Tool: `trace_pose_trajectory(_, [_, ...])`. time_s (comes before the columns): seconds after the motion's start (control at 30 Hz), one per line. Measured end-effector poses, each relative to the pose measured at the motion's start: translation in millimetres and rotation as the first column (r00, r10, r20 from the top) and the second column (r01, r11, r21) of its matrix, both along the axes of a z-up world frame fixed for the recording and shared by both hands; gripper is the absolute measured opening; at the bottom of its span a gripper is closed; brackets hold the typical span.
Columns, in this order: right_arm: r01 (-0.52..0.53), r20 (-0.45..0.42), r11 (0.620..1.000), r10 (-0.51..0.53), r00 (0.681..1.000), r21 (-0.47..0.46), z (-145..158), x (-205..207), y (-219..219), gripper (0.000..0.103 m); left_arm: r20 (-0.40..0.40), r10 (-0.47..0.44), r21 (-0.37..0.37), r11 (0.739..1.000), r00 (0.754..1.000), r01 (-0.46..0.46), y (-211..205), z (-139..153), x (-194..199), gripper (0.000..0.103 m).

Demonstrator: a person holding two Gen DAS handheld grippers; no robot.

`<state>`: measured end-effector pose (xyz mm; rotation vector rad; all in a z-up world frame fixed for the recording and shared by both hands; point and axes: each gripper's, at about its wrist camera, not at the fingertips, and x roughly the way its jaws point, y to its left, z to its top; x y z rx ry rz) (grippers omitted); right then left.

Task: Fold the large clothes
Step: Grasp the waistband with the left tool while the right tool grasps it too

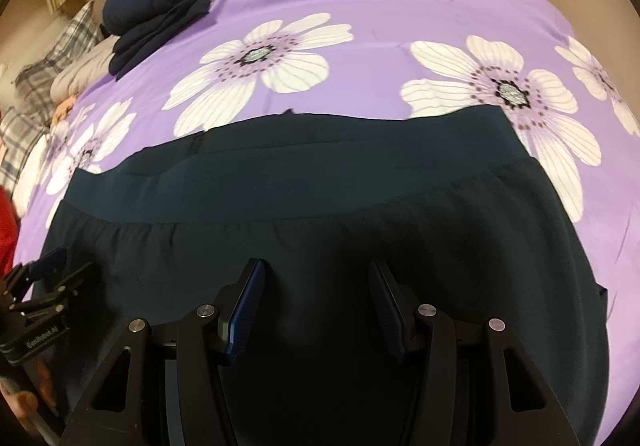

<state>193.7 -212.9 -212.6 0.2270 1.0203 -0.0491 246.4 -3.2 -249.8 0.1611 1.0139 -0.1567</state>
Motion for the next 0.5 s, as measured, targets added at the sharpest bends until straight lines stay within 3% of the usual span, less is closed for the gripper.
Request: trace_pose_trajectory(0.5, [0.072, 0.002, 0.997, -0.072, 0.997, -0.025, 9, -19, -26, 0.053, 0.008, 0.048, 0.018, 0.999, 0.999, -0.048, 33, 5, -23, 0.082])
